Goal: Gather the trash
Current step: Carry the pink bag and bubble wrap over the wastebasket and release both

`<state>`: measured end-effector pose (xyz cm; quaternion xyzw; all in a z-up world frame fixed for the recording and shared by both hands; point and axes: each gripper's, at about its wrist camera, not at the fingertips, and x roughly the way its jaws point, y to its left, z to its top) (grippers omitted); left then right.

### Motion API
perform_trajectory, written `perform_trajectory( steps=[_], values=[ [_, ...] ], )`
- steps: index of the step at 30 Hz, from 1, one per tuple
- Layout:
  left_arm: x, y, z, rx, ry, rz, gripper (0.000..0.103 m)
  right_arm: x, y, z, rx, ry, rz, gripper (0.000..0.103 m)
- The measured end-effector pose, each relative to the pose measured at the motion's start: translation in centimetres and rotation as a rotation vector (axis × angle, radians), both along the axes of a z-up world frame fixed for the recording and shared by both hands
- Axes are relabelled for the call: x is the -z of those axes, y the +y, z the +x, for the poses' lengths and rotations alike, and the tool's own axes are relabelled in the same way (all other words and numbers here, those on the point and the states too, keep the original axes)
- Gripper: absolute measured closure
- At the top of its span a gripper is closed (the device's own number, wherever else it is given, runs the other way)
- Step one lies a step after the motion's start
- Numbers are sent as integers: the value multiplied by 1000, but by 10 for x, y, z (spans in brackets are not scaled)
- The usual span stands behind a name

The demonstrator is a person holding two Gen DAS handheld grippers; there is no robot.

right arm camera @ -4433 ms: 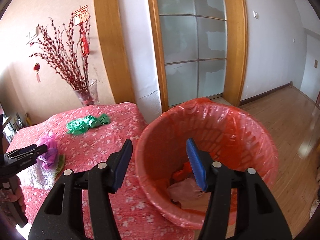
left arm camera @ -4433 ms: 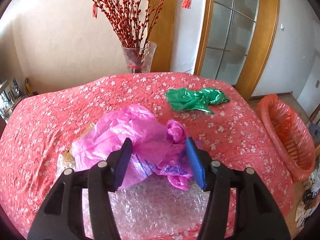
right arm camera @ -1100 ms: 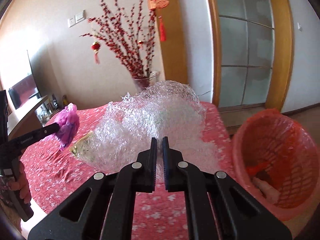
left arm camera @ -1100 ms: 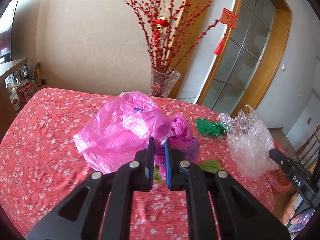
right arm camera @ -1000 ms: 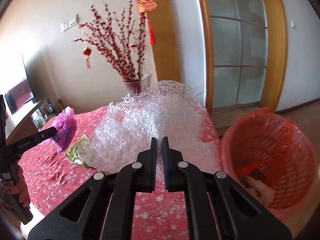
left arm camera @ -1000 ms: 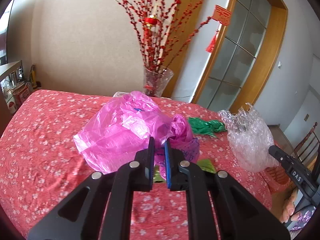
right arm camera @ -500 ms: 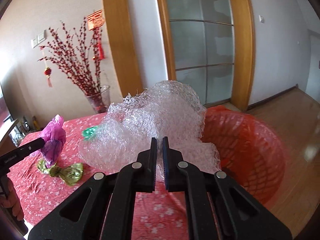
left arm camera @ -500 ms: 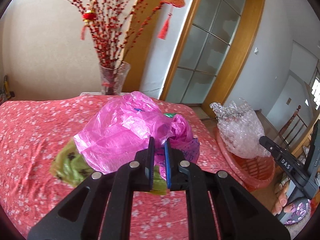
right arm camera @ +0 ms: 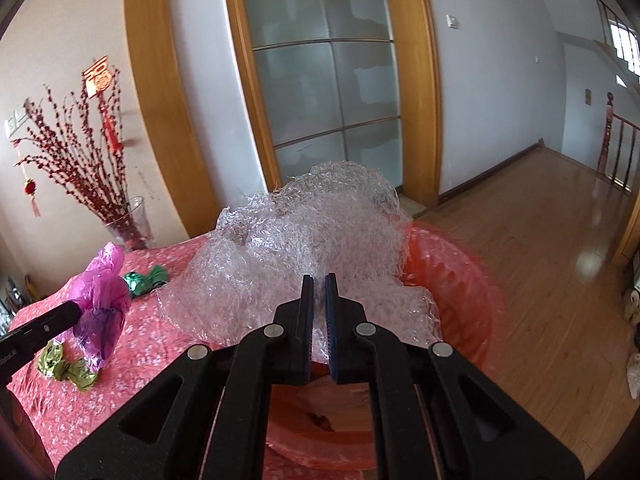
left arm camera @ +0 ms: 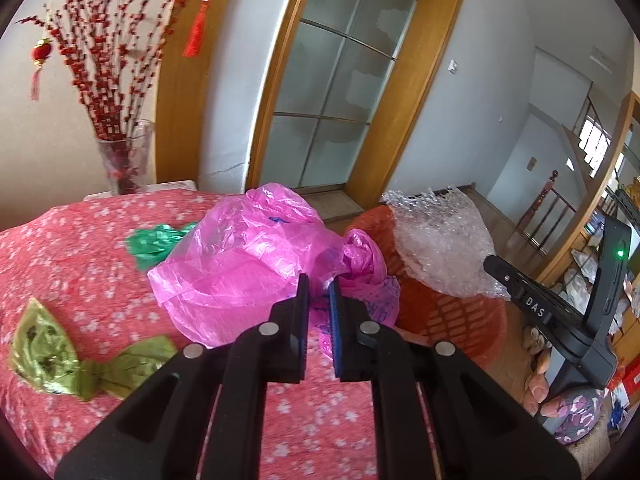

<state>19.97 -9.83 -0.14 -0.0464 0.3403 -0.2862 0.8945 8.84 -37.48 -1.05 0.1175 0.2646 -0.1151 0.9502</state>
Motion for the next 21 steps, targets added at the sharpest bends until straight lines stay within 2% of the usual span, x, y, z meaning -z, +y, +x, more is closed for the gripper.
perform_trajectory(
  steps=[12,21],
  values=[
    [10,-70,12,115,21,3,93,2,-32,2,67,-1,14,96],
    [20,-101,24,183,42,-4,92,3,-51,5,98,-9,52,96]
  ],
)
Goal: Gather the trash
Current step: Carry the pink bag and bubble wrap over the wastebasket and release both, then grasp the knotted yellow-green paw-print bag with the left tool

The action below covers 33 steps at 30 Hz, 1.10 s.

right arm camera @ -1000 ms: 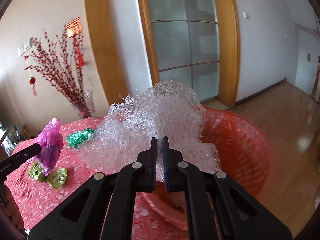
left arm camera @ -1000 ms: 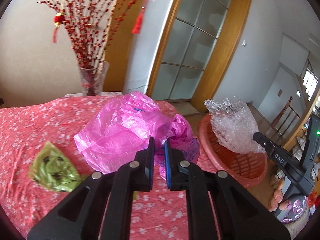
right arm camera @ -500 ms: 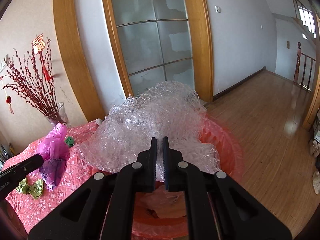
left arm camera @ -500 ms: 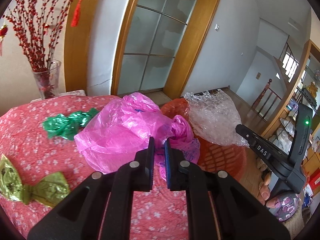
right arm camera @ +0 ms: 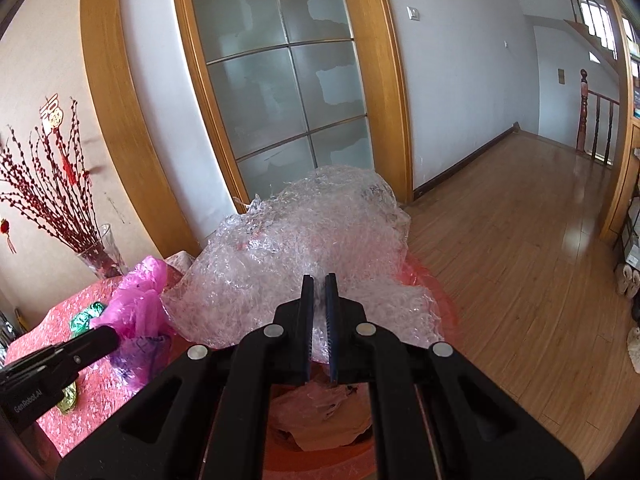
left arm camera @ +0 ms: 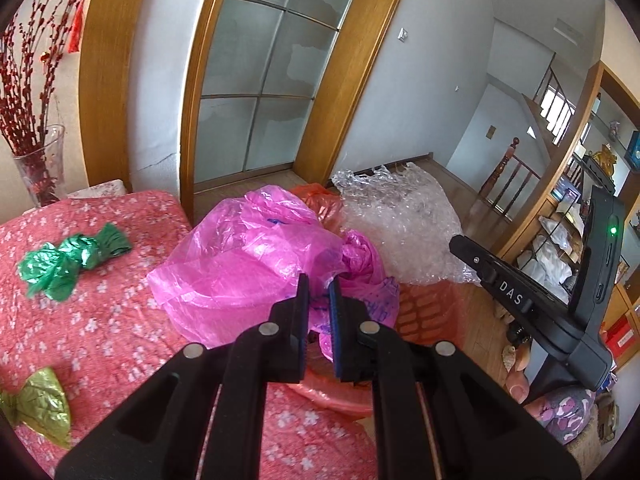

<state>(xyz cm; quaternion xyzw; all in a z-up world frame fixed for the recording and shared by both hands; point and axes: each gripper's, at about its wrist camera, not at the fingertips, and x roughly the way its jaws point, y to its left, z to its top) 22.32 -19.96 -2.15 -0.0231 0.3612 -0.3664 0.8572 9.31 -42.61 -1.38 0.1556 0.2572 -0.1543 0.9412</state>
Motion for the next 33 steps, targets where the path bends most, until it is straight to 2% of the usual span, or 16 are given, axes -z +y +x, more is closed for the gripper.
perform_trajectory(
  steps=[6,9,11,15,26,33],
  values=[
    [11,-15,7,24,41,2,89,3,-10,3,-10,5,34,96],
    [16,-15,5,12,56,13,83,6,-10,3,-31,12,44,89],
    [22,-10,7,-5,67,21,80,9,-8,4,-40,19,39,74],
    [26,5,7,-38,65,41,76,11,-6,3,-55,23,39,71],
    [25,76,8,-170,13,106,68,11,13,6,-94,35,24,68],
    [19,153,7,-338,-14,157,61,14,54,21,-188,51,16,68]
  ],
)
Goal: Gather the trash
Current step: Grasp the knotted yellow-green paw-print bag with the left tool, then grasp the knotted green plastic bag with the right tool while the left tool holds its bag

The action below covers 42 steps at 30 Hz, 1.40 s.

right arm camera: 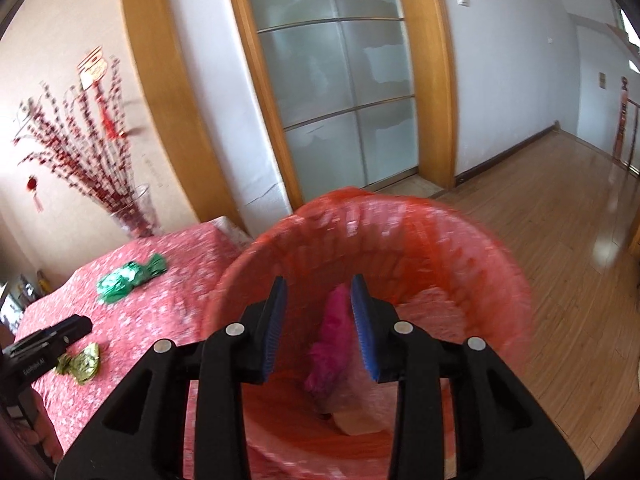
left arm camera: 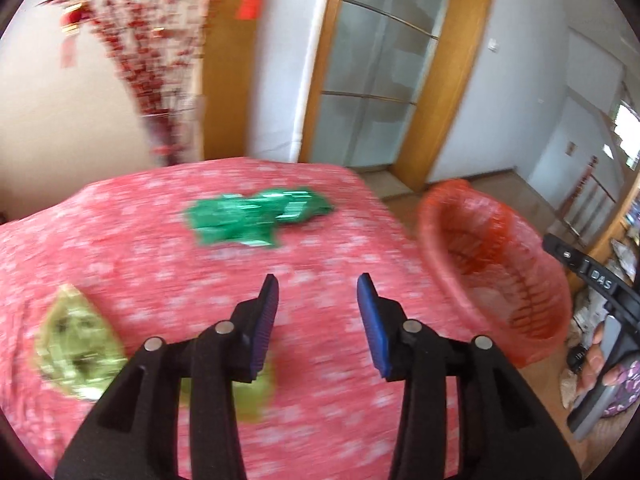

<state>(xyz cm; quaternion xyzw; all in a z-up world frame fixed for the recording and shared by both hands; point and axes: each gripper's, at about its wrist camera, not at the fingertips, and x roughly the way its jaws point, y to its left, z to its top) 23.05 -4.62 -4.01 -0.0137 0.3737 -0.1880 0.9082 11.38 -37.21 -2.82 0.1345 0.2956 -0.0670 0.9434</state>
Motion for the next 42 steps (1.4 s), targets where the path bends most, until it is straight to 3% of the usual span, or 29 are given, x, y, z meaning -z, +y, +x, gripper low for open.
perform_trajectory(
  steps=[6,10,22,27,32,35,42],
  values=[
    [6,69,-6,-148,33,43,58,4,39,12,-92,13,-2,68],
    [17,90,-11,-194,77,47,58,5,60,16,-142,20,-7,68],
    [33,90,-15,-216,104,80,59,4,93,21,-213,31,-20,68],
    [34,88,-18,-237,93,103,72,6,100,23,-233,37,-14,68],
    [35,87,-25,-239,88,108,73,7,110,25,-258,40,-15,68],
    [34,87,-25,-240,88,110,79,7,116,27,-273,41,-9,68],
    [30,102,-11,-263,116,71,84,9,132,36,-312,48,-8,68]
  ],
)
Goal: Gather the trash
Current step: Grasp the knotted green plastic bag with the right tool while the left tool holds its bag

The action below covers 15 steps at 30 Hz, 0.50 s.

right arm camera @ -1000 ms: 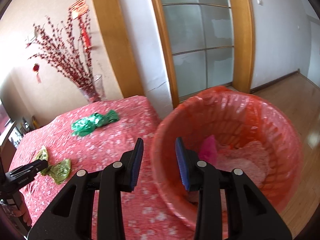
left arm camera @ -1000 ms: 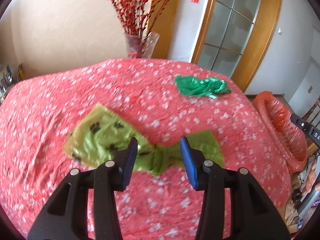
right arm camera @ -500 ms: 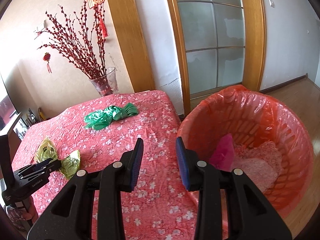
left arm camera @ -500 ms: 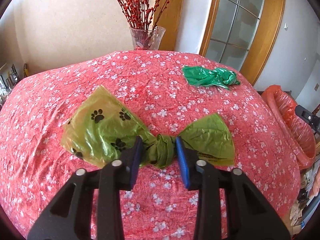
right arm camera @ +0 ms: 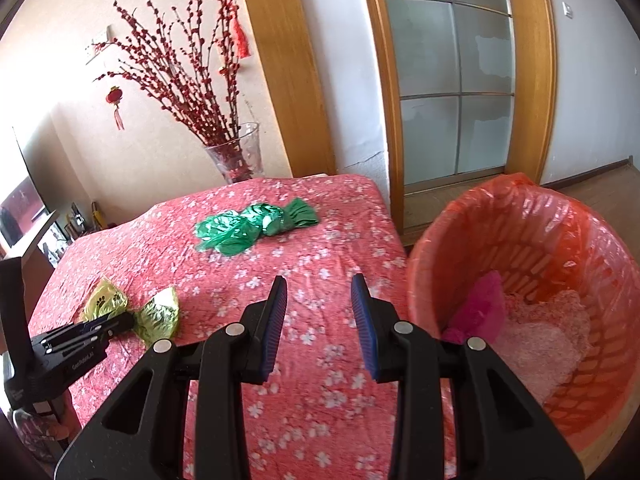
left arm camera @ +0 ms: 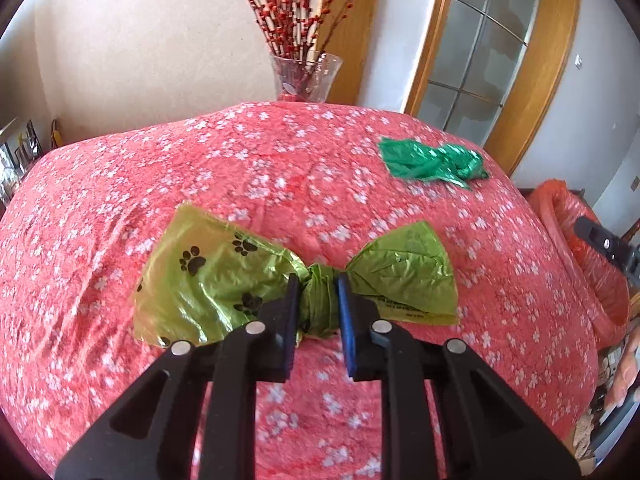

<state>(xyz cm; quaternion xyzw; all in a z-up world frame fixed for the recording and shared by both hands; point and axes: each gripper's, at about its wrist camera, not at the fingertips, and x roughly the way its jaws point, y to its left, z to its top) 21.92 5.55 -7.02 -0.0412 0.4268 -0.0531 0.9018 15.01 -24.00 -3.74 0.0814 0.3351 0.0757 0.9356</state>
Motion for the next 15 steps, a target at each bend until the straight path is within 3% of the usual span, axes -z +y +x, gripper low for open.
perform_trajectory(
  steps=[15],
  values=[
    [-16,66,42,-154,-48,6,84,8,52,65,-78,39,10,68]
  ],
)
